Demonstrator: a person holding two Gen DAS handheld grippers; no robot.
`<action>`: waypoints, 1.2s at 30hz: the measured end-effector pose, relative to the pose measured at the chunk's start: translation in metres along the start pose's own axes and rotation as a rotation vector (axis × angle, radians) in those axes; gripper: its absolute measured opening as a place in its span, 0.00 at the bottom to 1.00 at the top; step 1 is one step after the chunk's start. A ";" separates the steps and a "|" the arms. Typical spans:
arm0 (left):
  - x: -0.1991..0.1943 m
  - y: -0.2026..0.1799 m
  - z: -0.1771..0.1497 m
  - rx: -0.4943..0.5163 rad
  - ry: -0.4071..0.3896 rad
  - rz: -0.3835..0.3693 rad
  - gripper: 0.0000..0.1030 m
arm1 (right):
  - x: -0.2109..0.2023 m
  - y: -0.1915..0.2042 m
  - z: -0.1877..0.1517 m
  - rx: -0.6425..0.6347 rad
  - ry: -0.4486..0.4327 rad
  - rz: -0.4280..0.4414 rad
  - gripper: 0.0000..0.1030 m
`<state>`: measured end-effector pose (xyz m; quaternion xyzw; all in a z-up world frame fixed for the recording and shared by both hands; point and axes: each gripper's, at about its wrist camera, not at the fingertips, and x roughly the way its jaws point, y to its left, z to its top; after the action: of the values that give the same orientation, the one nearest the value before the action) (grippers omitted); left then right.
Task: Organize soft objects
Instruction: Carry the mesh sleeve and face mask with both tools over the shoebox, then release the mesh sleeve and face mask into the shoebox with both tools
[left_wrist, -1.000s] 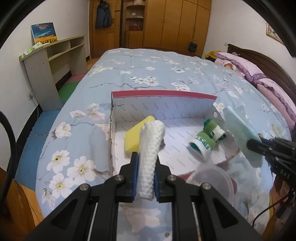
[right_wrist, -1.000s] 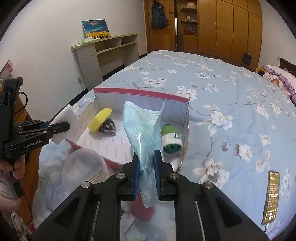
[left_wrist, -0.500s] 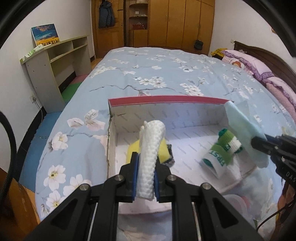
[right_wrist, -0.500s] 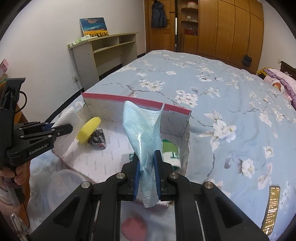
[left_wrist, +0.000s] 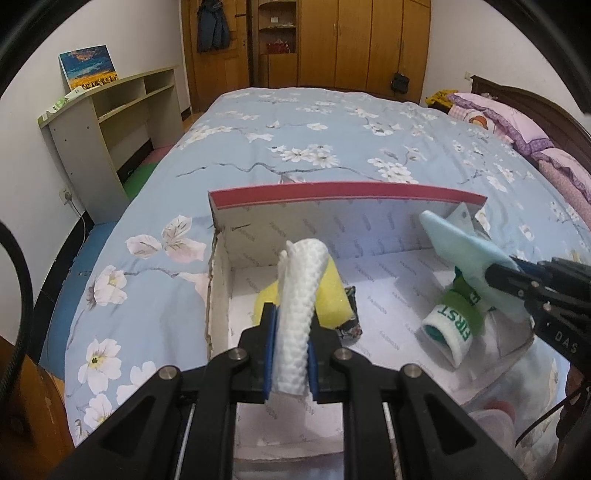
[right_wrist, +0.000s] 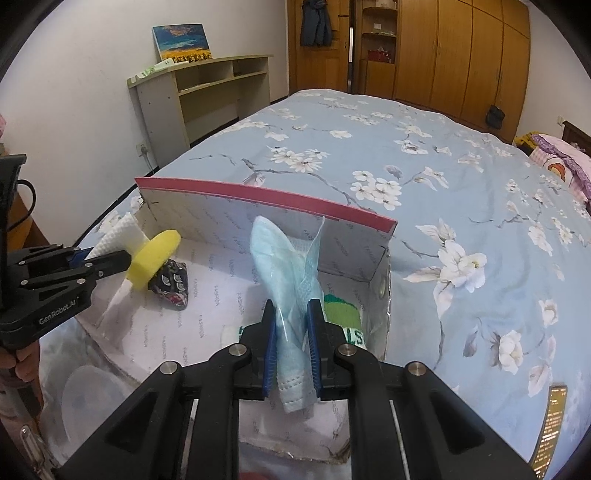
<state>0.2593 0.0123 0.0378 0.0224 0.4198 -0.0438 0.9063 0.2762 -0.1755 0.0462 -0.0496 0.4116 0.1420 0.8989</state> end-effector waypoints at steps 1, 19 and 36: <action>0.000 0.000 0.000 -0.001 0.001 -0.001 0.14 | 0.001 0.000 0.001 0.001 0.000 0.002 0.15; -0.003 -0.005 -0.003 0.006 0.014 -0.036 0.42 | 0.000 0.003 -0.002 0.018 -0.006 0.039 0.32; -0.046 -0.011 -0.021 0.033 0.003 -0.036 0.51 | -0.045 -0.004 -0.022 0.086 -0.060 0.079 0.43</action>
<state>0.2129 0.0054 0.0589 0.0298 0.4205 -0.0668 0.9043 0.2334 -0.1933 0.0658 0.0098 0.3919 0.1611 0.9057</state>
